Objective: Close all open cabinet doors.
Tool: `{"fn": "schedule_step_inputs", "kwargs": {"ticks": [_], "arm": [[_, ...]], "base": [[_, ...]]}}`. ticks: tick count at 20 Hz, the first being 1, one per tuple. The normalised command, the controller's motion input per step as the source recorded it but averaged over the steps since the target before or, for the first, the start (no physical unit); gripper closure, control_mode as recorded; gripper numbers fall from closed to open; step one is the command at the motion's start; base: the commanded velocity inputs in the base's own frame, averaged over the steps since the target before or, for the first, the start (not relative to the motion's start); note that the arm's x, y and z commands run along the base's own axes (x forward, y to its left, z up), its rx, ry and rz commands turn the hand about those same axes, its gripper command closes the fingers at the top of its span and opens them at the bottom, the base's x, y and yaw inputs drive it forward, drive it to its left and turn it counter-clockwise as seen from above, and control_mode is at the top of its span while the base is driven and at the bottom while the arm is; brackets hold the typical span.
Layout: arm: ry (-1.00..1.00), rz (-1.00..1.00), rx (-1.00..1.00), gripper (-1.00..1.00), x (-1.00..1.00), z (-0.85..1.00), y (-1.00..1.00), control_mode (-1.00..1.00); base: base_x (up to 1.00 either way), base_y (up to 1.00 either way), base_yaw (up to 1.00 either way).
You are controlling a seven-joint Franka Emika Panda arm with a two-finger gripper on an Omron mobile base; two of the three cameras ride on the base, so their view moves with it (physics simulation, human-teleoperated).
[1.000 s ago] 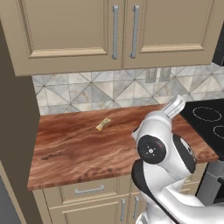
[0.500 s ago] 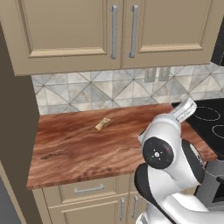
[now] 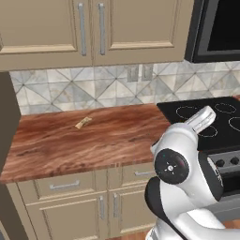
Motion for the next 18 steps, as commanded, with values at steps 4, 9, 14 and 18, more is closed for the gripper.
{"fn": "schedule_step_inputs", "kwargs": {"ticks": [4,9,14,18], "arm": [[0.0,0.0,0.0,-1.0,0.0,0.0,0.0,1.0],[0.0,0.0,0.0,-1.0,0.0,0.0,0.0,1.0],[0.0,0.0,0.0,-1.0,0.0,0.0,0.0,1.0],[0.0,0.0,0.0,-1.0,0.0,0.0,0.0,1.0]], "base": [[-0.16,-0.75,0.0],[-0.16,-0.98,0.0],[-0.26,-1.0,0.01],[-0.29,-1.0,0.01]]}}
